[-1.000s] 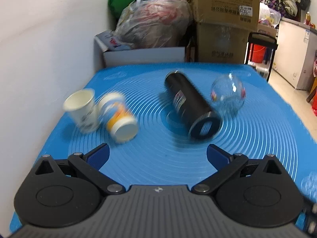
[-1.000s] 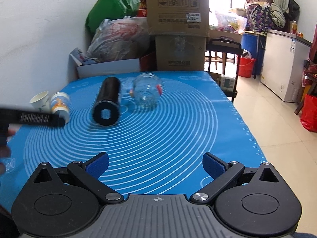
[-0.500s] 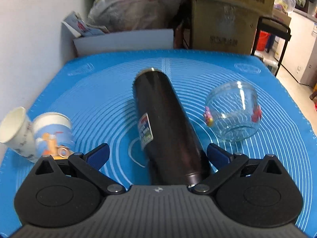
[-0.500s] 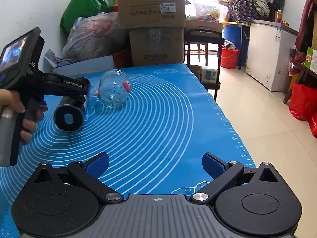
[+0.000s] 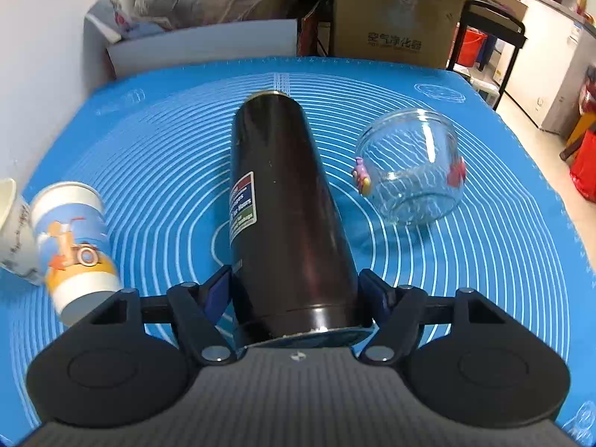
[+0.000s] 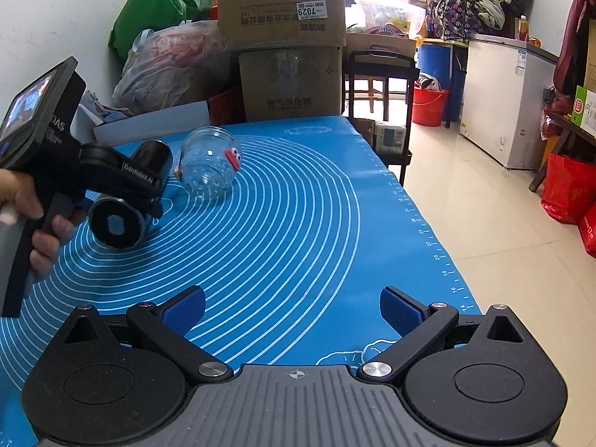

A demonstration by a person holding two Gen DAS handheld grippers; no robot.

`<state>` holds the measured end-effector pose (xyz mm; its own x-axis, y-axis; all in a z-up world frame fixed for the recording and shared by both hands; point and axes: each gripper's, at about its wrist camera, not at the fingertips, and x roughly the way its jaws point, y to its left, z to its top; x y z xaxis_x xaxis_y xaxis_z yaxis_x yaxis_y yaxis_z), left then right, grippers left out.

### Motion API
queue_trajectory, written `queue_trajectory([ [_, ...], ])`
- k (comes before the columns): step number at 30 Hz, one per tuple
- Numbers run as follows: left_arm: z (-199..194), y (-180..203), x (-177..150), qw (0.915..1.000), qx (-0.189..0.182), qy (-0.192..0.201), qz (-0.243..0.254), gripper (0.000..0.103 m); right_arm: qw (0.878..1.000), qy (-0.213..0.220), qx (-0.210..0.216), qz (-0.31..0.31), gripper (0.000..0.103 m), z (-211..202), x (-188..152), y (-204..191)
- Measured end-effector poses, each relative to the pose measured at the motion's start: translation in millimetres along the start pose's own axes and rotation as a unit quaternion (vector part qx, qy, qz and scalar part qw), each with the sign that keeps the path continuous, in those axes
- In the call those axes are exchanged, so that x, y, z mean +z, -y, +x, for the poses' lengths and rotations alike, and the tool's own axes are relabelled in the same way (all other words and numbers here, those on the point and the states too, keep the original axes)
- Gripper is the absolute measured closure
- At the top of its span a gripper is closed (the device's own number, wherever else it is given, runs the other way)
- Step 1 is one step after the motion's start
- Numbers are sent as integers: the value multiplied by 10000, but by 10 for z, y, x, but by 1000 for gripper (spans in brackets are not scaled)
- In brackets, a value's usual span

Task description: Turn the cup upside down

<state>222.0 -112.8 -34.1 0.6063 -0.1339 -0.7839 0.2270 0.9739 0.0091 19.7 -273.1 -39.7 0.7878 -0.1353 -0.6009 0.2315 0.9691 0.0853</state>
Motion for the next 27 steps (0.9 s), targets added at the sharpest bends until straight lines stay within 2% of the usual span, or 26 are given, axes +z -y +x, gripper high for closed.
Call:
queue_trajectory([
  [4,-134,-88,-15,9998,-123,62,-110,33,10000,22,34,-5,2,-29,2,-9],
  [8,-298,-90,-70,9997,-138,129,123,34,10000,55,58,-40,2,-83,10,-28],
  [14,-574,-166,-225,9994,-130,255,191,35,9998,118,110,-82,2,-190,20,-81],
  [27,-1150,-242,-999,9984,-196,223,476,35,9992,247,243,-201,2,-473,4,-180],
])
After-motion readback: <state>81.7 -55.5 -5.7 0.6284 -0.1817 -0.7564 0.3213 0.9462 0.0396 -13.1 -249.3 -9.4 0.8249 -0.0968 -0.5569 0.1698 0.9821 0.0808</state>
